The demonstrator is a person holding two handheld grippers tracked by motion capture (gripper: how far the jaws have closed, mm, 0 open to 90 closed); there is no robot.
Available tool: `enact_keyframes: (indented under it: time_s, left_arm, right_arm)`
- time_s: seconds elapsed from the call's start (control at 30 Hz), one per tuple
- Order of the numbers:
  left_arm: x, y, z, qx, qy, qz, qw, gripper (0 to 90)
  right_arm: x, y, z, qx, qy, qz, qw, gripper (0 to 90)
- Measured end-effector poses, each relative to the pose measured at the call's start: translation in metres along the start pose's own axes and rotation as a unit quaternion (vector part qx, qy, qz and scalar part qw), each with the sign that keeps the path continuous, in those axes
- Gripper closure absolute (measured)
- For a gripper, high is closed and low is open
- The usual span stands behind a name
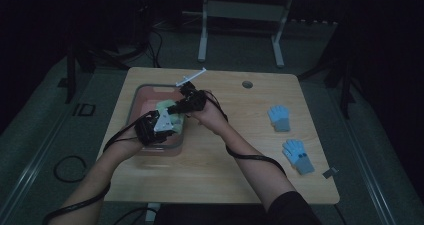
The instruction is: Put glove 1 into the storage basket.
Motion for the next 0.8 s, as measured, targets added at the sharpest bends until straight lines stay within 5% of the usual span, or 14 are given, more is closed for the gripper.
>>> enact_keyframes:
  time_s: [0.33,0.8]
  left_arm:
    - [0.005,0.01,-0.024,-0.006,0.011,-0.004,0.9999,74.4]
    - [0.033,0.018,-0.05,-0.004,0.067,-0.039,0.997,74.3]
  right_arm:
    - [0.026,-0.001,0.006,0.004,0.002,0.001,1.0,71.7]
    - [0.063,-0.014,-0.004,0.027,0.021,0.003,0.9994,71.7]
Point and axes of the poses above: each handheld gripper's, and its own axes: x roughly forward along the jaws, z roughly out of its top, y roughly to its left, the point moved 10 cm from there along x, roughly forward along the jaws, and after that the axes turned 1 degree about y, right-handed, at the moved point
